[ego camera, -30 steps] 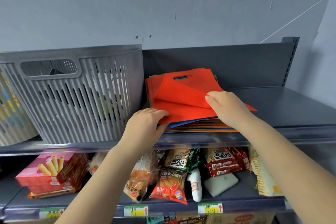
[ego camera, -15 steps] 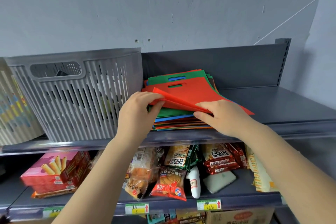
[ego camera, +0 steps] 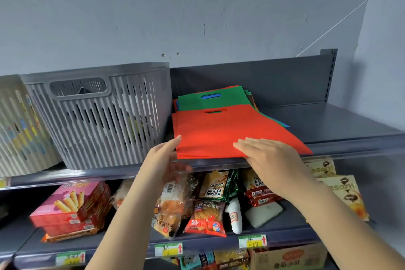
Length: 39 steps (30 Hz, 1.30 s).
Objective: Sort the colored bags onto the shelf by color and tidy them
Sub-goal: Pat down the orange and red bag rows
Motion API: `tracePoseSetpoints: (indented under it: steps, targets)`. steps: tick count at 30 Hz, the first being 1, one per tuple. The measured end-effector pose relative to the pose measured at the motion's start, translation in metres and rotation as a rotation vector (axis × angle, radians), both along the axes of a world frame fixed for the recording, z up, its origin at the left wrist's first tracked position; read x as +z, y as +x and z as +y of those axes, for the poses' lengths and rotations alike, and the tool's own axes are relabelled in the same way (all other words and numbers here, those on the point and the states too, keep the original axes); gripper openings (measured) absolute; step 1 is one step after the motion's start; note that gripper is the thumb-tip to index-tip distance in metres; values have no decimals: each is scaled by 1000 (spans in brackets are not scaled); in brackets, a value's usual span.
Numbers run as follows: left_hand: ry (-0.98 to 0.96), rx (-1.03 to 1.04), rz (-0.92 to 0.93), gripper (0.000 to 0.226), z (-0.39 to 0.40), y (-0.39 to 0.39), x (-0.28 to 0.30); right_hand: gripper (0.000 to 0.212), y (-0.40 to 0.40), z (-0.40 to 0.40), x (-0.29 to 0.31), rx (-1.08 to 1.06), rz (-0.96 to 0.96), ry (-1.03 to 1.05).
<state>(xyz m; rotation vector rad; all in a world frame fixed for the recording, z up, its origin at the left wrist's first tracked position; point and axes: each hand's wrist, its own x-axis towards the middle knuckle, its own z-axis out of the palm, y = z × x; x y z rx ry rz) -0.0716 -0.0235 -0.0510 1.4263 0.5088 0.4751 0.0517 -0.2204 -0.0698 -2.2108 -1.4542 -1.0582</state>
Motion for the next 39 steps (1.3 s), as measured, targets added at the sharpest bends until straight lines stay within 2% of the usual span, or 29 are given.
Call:
tracePoseSetpoints:
  steps: [4, 7, 9, 11, 13, 14, 16, 17, 19, 21, 25, 27, 32, 39]
  targets:
    - [68, -27, -9, 23, -10, -3, -3, 33, -12, -9, -10, -15, 57, -59]
    - [65, -19, -34, 31, -12, -10, -10, 64, -24, -20, -16, -20, 209, -68]
    - [77, -48, -32, 34, -11, -19, -16, 69, -35, -30, -17, -57, 469, 79]
    - [74, -90, -29, 38, -9, -30, -23, 55, -38, -42, -25, -151, 735, 354]
    - [69, -127, -14, 41, -5, -43, -31, 56, -44, -51, -31, -208, 1100, 586]
    - [65, -149, -7, 41, -5, -50, -35, 55, -46, -56, -34, -164, 1298, 690]
    - [64, -189, 17, 41, -7, -62, -45, 36, -59, -64, -42, -65, 1591, 848]
    - [76, -199, 36, 42, -8, -67, -51, 26, -69, -67, -45, -39, 1656, 883]
    - [112, -214, 84, 46, -10, -77, -67, 19, -91, -75, -56, -82, 1673, 867]
    - [175, -260, 129, 48, -12, -86, -85, 23, -115, -84, -69, -166, 1640, 827]
    - [305, -408, 151, 53, -36, -94, -117, 23, -165, -118, -92, -373, 1495, 773]
    - [439, -453, 134, 55, -58, -96, -128, 21, -192, -139, -101, -454, 1399, 774]
    - [528, -573, 53, 57, -120, -100, -142, 37, -260, -193, -107, -590, 1197, 1003]
    - [431, -875, -18, 55, -205, -110, -127, 36, -344, -262, -99, -725, 1013, 1263]
